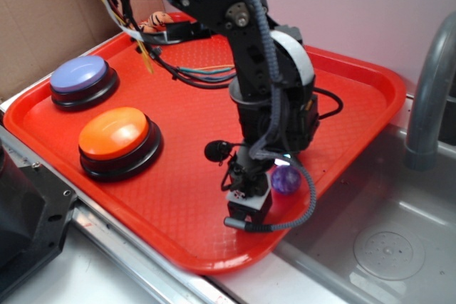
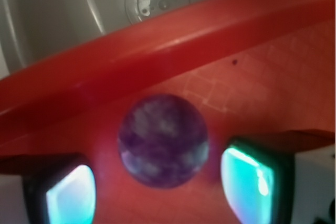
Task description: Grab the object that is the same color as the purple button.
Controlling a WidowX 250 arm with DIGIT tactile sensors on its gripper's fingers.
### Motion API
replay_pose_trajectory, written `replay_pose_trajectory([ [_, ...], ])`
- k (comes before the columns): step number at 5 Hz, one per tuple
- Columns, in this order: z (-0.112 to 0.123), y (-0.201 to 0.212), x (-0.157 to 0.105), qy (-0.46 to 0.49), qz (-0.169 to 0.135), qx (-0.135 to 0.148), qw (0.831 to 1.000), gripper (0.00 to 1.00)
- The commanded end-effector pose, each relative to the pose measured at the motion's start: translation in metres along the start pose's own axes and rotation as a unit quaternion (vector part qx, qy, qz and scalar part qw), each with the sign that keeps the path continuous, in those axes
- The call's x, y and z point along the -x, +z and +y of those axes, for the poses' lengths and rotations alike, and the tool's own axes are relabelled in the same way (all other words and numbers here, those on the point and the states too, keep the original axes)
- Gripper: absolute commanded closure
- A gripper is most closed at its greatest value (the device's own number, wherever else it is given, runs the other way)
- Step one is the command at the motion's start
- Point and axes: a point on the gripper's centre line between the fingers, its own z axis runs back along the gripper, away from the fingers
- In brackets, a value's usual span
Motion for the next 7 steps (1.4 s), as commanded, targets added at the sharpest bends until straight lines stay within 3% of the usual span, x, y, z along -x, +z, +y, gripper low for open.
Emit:
replay_pose_trajectory([
  [1,0.000,-0.001,-0.019,-0.029,-0.012,-0.001,1.000,0.00],
  [2,0.000,-0.002,-0.023,-0.019,0.001,-0.002,1.000,0.66],
  [3,-0.001,0.002,-0.018,-0.010,0.000,-0.004,1.000,1.00],
  [4,-0.001,0.022,-0.001,0.029,0.011,-0.019,0.999,1.00],
  [5,0.002,0.059,0.033,0.152,0.029,-0.021,0.988,1.00],
  [6,0.008,0.093,0.072,0.273,0.058,-0.010,0.960,1.00],
  [7,0.022,0.110,0.099,0.389,0.088,0.016,0.917,1.00],
])
